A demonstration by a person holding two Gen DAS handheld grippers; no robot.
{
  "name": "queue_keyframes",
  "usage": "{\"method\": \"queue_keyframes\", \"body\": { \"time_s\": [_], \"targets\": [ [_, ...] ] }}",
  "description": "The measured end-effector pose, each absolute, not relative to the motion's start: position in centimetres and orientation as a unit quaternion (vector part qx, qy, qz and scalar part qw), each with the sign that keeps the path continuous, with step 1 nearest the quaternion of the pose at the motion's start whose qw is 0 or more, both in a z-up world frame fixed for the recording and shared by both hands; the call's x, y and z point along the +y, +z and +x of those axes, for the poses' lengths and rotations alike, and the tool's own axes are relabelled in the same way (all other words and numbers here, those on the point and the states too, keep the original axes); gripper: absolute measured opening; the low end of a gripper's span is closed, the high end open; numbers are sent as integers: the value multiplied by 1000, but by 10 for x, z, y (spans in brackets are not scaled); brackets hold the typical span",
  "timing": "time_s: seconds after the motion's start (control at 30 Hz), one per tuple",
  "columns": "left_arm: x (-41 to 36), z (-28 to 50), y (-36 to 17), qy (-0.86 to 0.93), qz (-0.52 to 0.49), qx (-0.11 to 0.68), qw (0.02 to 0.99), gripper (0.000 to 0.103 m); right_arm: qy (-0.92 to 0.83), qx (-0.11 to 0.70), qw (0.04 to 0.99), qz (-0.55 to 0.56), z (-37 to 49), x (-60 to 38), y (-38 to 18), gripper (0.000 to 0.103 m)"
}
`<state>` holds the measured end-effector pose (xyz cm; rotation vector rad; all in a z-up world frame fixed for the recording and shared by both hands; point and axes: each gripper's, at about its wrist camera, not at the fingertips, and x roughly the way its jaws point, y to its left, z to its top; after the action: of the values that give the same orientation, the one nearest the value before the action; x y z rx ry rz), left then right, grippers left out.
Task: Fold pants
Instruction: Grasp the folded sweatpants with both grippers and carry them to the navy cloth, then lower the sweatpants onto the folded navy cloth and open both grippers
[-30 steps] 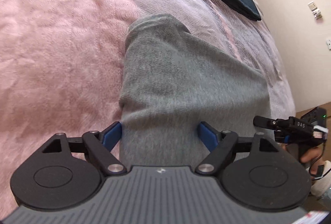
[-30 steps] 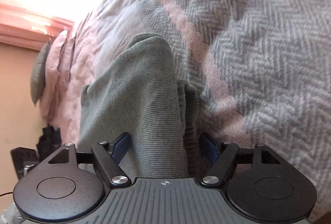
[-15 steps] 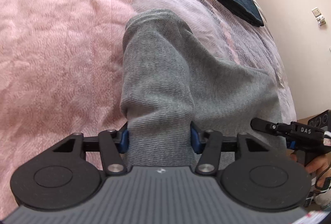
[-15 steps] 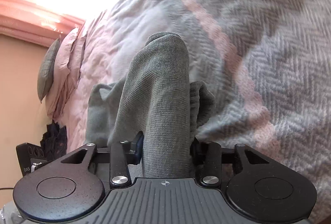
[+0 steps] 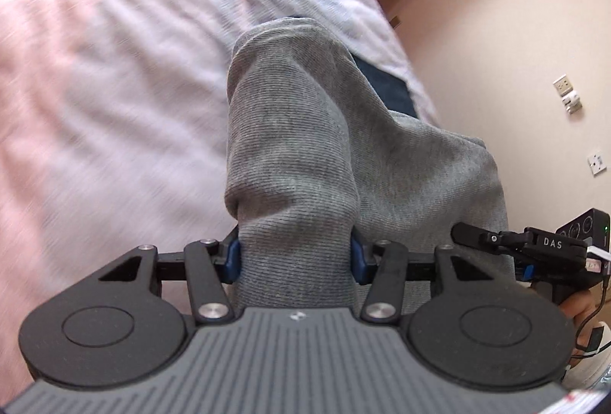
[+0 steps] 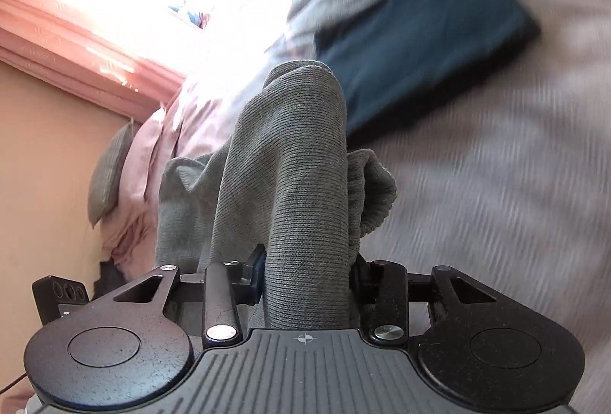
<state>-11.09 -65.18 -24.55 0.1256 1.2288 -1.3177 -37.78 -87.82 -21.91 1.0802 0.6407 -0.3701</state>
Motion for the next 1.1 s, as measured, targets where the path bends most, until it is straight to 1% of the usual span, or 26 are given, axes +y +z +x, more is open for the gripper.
{"method": "queue_keyframes", "body": {
  "time_s": [0.13,0.27,0.43,0.6,0.63,0.67,0.7,0.77,0.83,0.87,0.93,1.0,1.03,1.07,1.1],
  "targets": [
    [-766,-110,-234,-590,43,517,618,46,-180,285,808,483,-364,-978,-202,38],
    [-857,-110,-232,-590,39,509,626,46,-183,283,812,477,-344,-1058,-203,38],
    [-927,-109,-255,-576,46,516,632,46,-180,288,808,482,-331,-1120,-236,38],
    [-960,-101,-289,-560,61,529,635,46,-173,303,803,482,-319,-1160,-275,40],
    [-966,-99,-296,-559,62,527,637,46,-180,305,803,479,-317,-1167,-283,44],
    [-971,-99,-302,-559,66,521,642,49,-197,309,801,473,-316,-1171,-290,45],
    [-977,-98,-308,-555,75,517,648,55,-226,316,793,469,-316,-1176,-299,46],
    [-984,-95,-319,-524,90,529,662,57,-282,319,775,467,-322,-1180,-309,63],
    [-983,-85,-321,-515,75,538,663,56,-311,291,777,463,-335,-1177,-302,63],
    [-979,-83,-315,-520,71,527,669,55,-327,287,782,447,-339,-1174,-296,63],
    [-971,-82,-296,-534,79,479,692,54,-359,282,801,387,-339,-1163,-277,63],
    [-969,-83,-278,-543,84,437,712,50,-384,278,827,302,-329,-1149,-258,63],
    [-972,-87,-269,-546,90,411,724,49,-390,280,840,253,-319,-1141,-251,62],
    [-975,-92,-263,-554,100,390,729,46,-391,282,851,206,-308,-1133,-247,54],
    [-983,-100,-258,-563,117,363,733,40,-387,287,863,150,-293,-1123,-246,49]
  ]
}}
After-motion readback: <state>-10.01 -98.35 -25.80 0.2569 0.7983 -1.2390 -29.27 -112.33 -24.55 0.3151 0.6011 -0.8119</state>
